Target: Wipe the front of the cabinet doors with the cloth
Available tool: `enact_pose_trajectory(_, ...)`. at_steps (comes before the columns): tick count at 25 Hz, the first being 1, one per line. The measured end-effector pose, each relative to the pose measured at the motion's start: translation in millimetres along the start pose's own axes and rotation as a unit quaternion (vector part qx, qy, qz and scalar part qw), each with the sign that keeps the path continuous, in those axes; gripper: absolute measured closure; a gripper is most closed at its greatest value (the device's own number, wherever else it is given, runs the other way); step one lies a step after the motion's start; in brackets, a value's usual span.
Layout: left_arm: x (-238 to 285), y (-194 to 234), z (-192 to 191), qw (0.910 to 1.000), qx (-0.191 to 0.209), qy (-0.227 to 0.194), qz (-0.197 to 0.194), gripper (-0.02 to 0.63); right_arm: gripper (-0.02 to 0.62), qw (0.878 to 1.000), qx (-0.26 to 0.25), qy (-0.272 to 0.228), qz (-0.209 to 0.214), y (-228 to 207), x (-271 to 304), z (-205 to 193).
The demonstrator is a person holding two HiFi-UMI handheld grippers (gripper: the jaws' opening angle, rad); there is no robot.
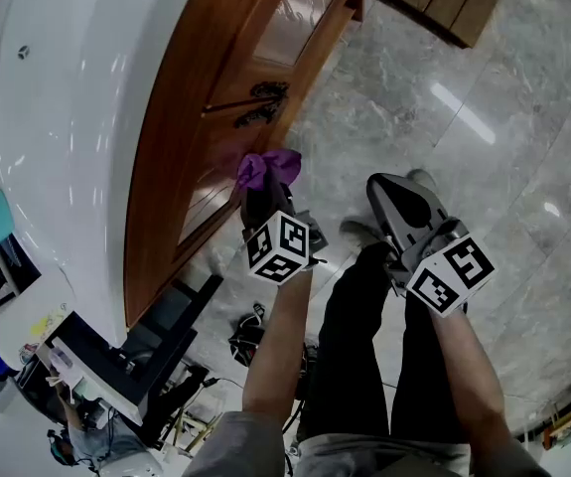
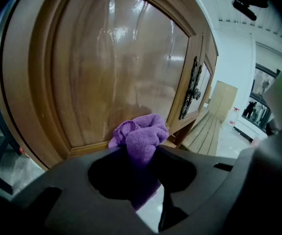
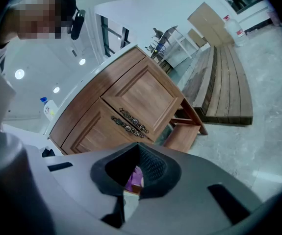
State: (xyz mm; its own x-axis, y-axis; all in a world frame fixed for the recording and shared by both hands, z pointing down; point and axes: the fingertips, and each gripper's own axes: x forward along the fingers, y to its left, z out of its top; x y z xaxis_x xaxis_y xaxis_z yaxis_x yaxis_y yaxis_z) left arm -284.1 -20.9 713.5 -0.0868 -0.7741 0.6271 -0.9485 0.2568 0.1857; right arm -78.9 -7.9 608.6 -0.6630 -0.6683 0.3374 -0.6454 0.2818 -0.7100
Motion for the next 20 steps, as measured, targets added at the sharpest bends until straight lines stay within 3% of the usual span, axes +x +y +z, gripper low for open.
enact_pose_trajectory(20, 40.5, -73.1, 18.7, 0.9986, 0.015, -0.006, -0.051, 0.475, 0.586, 0.999, 0.010, -0.042, -0.019, -37.0, -19.8, 32.3)
